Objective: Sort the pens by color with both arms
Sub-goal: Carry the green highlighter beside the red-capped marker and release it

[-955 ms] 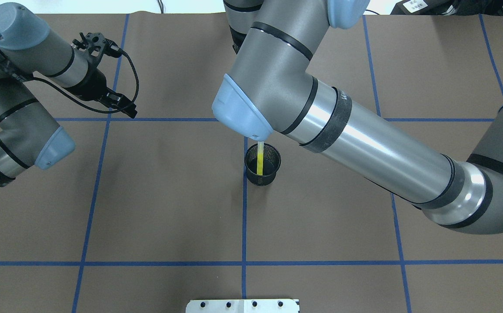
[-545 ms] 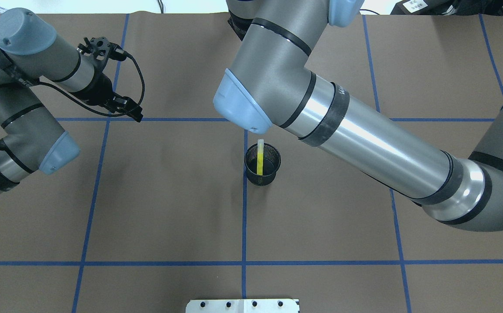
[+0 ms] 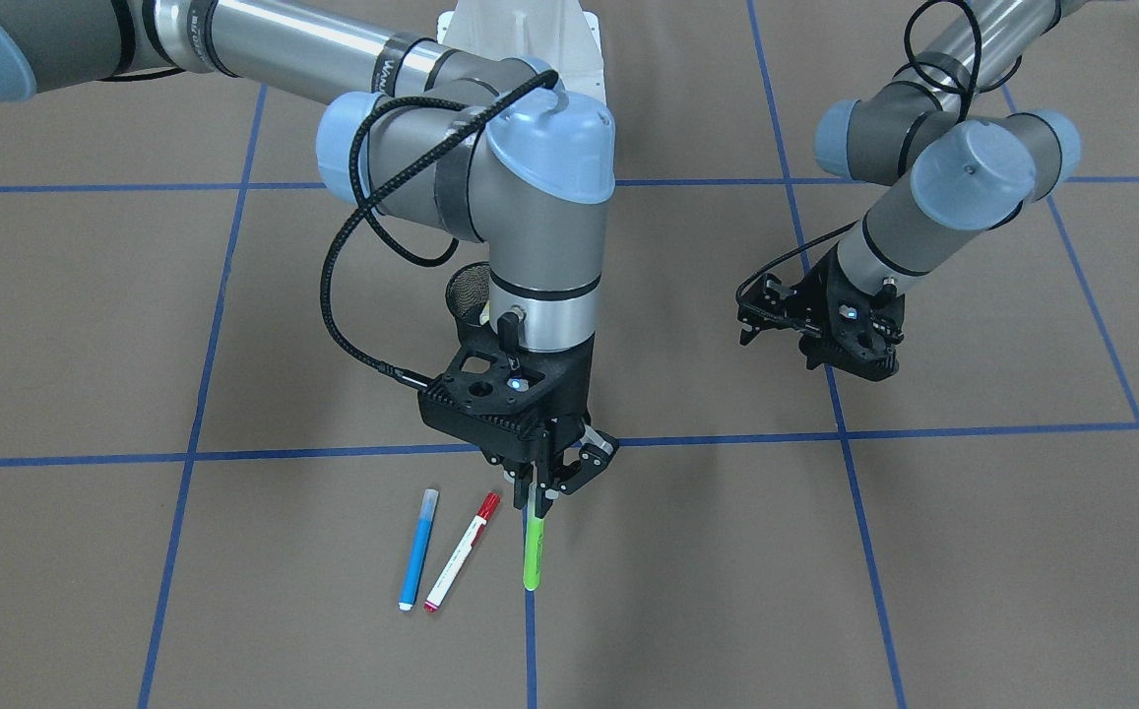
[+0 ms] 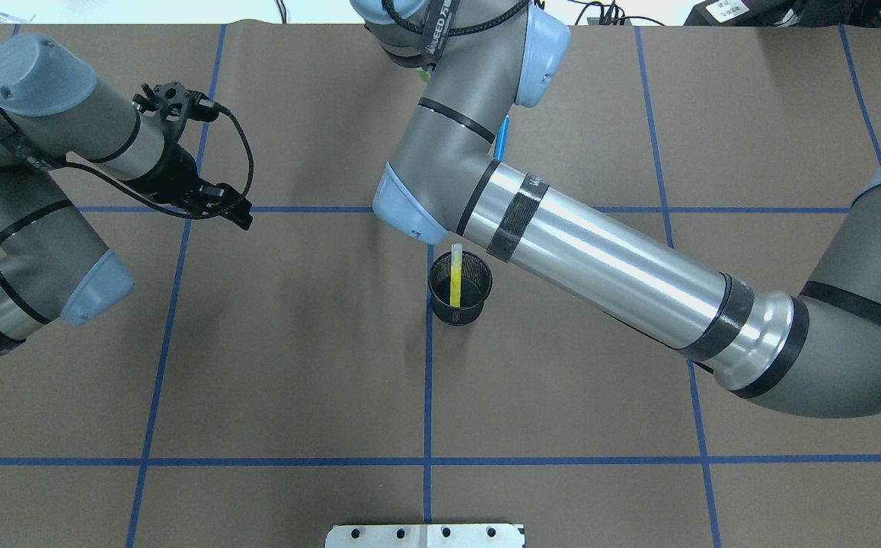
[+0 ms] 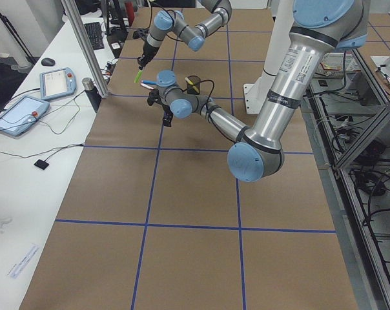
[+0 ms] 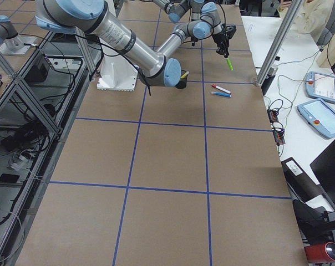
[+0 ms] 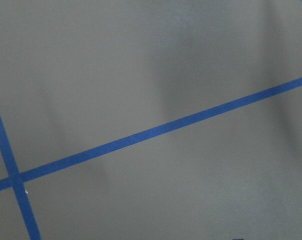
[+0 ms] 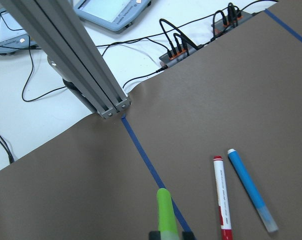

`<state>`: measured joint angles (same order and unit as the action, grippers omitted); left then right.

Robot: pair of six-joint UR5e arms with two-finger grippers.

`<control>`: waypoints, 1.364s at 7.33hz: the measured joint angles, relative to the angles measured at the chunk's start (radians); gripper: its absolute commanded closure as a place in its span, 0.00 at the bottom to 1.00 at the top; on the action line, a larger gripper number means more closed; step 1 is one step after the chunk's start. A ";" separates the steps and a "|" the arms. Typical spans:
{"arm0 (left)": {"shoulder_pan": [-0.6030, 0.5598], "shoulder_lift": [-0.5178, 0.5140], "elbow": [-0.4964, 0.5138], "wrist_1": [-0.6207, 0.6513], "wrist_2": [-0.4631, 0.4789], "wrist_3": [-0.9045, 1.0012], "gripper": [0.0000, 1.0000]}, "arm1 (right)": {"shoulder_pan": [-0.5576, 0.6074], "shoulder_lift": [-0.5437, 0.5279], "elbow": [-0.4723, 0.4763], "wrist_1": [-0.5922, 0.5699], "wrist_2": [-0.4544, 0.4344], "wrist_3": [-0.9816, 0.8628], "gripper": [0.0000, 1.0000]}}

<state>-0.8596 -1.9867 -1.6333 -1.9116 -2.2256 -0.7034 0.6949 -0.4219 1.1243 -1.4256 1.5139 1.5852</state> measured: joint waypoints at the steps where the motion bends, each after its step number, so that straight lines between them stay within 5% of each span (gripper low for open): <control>1: 0.000 0.007 -0.001 -0.001 0.000 0.000 0.12 | -0.026 -0.004 -0.028 0.019 -0.039 -0.012 0.92; 4: 0.000 0.021 -0.002 -0.001 0.000 0.000 0.12 | -0.091 -0.024 -0.067 0.030 -0.112 -0.022 0.81; 5: 0.000 0.021 -0.002 -0.001 0.000 0.001 0.12 | -0.101 -0.030 -0.069 0.032 -0.120 -0.026 0.34; 6: 0.000 0.021 -0.002 -0.001 0.000 0.001 0.12 | -0.104 -0.035 -0.065 0.032 -0.119 -0.042 0.17; 8: 0.001 0.017 -0.003 0.003 -0.001 0.000 0.11 | -0.081 -0.041 -0.028 0.026 -0.049 -0.104 0.16; 10: 0.004 -0.001 -0.017 0.016 -0.001 -0.023 0.11 | -0.010 -0.095 0.070 -0.034 0.158 -0.222 0.12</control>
<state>-0.8560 -1.9877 -1.6502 -1.8960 -2.2262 -0.7261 0.6852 -0.5171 1.1939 -1.4598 1.6722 1.3629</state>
